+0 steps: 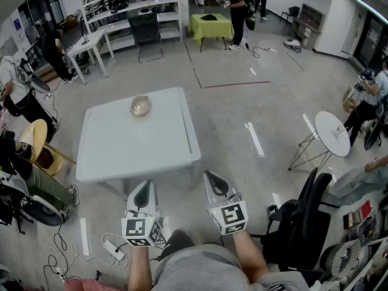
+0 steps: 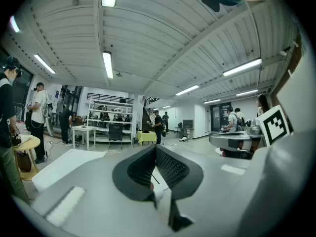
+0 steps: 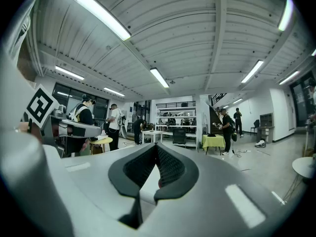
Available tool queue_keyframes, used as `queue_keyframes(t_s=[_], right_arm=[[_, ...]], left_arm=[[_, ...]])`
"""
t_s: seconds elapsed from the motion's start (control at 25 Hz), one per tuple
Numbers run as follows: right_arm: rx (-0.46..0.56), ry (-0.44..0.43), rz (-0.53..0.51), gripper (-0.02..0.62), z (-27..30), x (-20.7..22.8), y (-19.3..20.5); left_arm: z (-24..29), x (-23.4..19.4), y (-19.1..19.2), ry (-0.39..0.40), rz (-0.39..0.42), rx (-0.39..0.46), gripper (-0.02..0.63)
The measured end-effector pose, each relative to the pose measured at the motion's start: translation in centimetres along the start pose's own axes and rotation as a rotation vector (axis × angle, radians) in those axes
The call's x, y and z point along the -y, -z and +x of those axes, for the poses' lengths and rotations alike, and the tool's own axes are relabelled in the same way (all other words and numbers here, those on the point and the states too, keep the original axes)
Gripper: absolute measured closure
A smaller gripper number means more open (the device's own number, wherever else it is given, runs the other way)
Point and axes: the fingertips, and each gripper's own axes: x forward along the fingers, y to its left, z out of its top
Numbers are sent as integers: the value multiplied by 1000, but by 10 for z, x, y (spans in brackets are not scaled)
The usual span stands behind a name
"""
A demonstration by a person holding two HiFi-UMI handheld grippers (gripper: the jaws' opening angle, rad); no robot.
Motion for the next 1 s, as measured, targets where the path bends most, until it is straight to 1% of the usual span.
queue_keyframes(t_s=[0.24, 0.44, 0.76, 1.0], right_arm=[[6, -6, 32, 591, 5, 6, -1], [-3, 3, 37, 591, 20, 17, 3], [-21, 20, 37, 591, 68, 56, 8], [-40, 8, 27, 591, 116, 86, 5]], left_arm=[[8, -1, -2, 0, 0, -1, 594], [28, -7, 3, 11, -6, -8, 594], [96, -14, 6, 43, -17, -21, 594], [152, -28, 5, 37, -29, -36, 595]])
